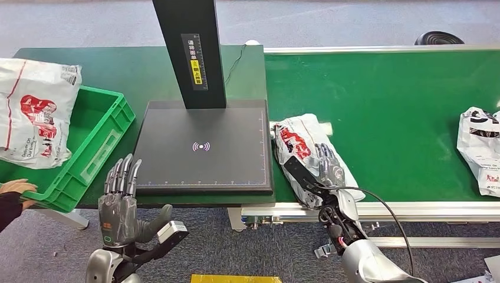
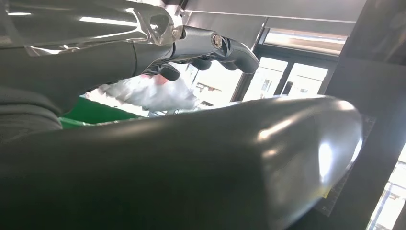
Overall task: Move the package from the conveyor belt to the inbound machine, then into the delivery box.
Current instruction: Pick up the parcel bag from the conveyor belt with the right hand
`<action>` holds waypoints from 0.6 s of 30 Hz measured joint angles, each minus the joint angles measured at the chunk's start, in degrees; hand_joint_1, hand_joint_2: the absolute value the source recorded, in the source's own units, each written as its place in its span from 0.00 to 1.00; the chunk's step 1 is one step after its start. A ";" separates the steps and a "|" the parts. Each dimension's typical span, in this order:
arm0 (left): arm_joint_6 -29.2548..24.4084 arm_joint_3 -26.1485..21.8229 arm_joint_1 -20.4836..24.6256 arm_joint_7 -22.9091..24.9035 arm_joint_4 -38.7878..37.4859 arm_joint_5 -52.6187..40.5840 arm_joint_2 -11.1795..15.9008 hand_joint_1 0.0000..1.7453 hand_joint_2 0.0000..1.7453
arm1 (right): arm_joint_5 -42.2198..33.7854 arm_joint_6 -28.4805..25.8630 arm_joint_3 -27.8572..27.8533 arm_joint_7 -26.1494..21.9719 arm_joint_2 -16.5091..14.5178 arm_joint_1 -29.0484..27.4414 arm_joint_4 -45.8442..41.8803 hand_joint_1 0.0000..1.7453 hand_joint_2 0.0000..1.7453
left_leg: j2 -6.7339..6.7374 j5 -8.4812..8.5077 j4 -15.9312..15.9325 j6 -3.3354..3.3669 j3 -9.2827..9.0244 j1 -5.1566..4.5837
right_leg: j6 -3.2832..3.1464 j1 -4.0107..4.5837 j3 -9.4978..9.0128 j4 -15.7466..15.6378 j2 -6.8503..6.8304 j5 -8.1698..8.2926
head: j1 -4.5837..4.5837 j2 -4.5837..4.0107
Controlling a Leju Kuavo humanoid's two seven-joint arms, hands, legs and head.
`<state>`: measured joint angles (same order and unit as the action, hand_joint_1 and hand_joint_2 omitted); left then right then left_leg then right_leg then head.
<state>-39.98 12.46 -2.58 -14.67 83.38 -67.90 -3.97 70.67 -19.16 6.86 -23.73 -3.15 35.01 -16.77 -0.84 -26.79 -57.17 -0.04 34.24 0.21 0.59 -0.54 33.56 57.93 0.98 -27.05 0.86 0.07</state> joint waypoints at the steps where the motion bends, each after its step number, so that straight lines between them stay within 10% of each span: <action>1: 0.00 0.00 0.04 0.00 -0.03 0.01 -0.02 0.00 0.00 | 0.10 0.01 0.01 0.03 0.00 0.00 0.00 0.00 0.00 | 0.00 0.00 0.00 0.00 0.00 0.00 | 0.00 0.00 0.00 0.00 0.00 0.00 | 0.00 0.00; 18: 0.90 -0.02 2.32 1.05 -0.68 -0.57 -0.77 0.00 0.00 | 4.64 -0.22 4.49 8.14 0.08 -0.01 0.01 0.00 0.00 | 0.01 0.00 0.00 0.00 -0.01 0.00 | 0.00 0.00 0.00 0.00 0.00 0.00 | -0.01 0.00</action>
<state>-39.08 12.44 -0.26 -13.62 82.70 -68.47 -4.74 75.31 -19.38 11.36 -15.59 -3.07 35.00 -16.76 -0.83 -26.79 -57.17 -0.04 34.23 0.21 0.59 -0.54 33.57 57.93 0.98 -27.05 0.85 0.07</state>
